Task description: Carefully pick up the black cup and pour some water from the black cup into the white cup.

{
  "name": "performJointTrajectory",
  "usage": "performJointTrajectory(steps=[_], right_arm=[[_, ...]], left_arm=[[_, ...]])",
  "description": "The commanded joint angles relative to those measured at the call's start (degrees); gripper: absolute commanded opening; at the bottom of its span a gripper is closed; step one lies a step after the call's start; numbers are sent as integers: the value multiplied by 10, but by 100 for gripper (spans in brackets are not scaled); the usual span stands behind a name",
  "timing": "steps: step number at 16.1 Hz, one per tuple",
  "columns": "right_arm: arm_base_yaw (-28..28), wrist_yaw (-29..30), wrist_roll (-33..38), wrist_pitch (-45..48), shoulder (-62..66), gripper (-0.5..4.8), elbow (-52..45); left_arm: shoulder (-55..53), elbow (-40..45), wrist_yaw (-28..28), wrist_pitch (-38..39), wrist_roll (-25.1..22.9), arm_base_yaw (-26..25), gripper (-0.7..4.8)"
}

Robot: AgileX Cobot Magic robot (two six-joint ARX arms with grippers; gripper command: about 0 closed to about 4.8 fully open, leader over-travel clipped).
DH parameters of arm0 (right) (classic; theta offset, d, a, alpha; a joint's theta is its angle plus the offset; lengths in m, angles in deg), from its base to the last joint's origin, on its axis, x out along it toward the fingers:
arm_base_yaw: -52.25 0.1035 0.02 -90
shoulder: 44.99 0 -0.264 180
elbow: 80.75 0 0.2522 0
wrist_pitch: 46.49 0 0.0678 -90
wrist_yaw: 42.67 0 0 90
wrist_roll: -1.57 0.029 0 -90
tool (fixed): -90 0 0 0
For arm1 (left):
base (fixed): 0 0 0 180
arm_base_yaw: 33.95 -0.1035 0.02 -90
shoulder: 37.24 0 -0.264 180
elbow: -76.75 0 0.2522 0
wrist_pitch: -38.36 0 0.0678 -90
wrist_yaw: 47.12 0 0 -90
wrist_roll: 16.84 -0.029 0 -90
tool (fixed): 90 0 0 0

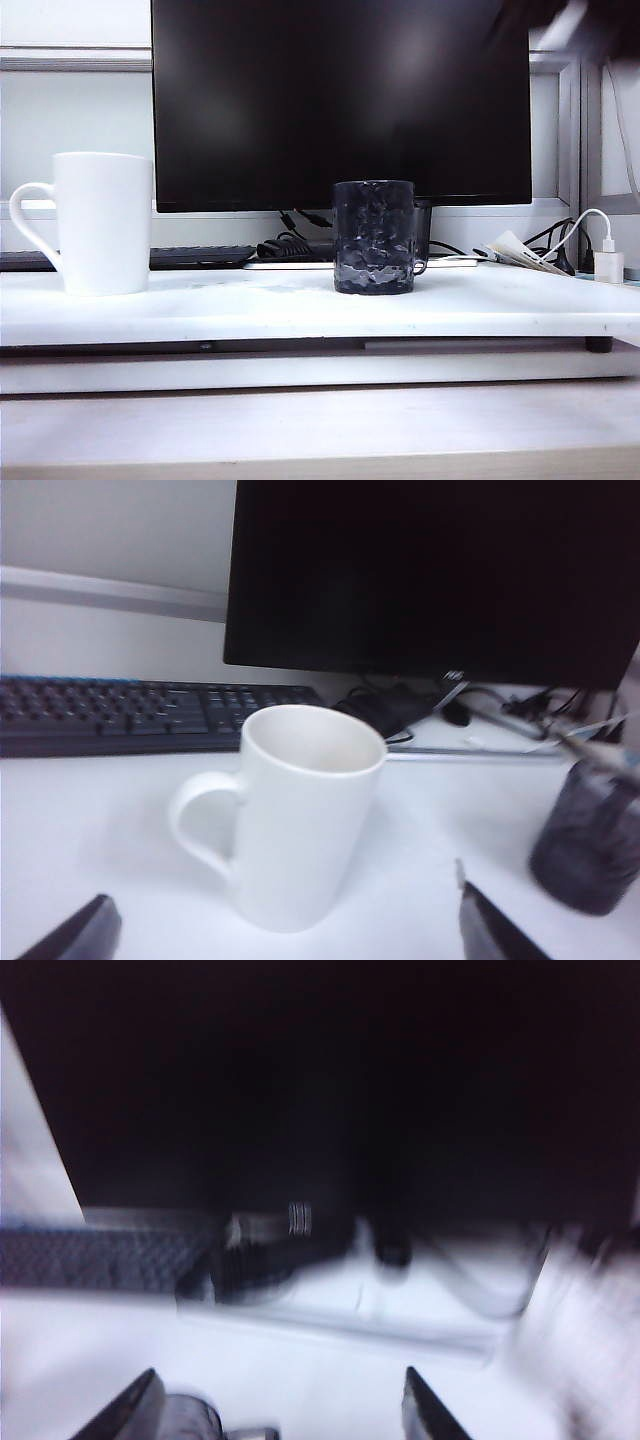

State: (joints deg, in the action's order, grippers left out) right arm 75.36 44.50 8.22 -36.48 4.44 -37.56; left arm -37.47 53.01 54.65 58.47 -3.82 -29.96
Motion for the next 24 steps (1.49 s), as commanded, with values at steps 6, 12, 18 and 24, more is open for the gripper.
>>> performJointTrajectory(steps=[6, 12, 18, 24], right_arm=[[0, -17, -30, -336, -447, 270, -77], [-9, -144, -24, -222, -443, 261, -290], [-153, -85, -58, -162, -444, -1, -290], [-227, 26, -52, -181, -444, 0, -290]], left_arm=[[0, 40, -28, 8, 6, 0, -5], [0, 94, -52, -30, -106, -1, -6], [0, 94, -105, -65, -106, -1, -5], [0, 94, -103, -36, -100, 0, -5]])
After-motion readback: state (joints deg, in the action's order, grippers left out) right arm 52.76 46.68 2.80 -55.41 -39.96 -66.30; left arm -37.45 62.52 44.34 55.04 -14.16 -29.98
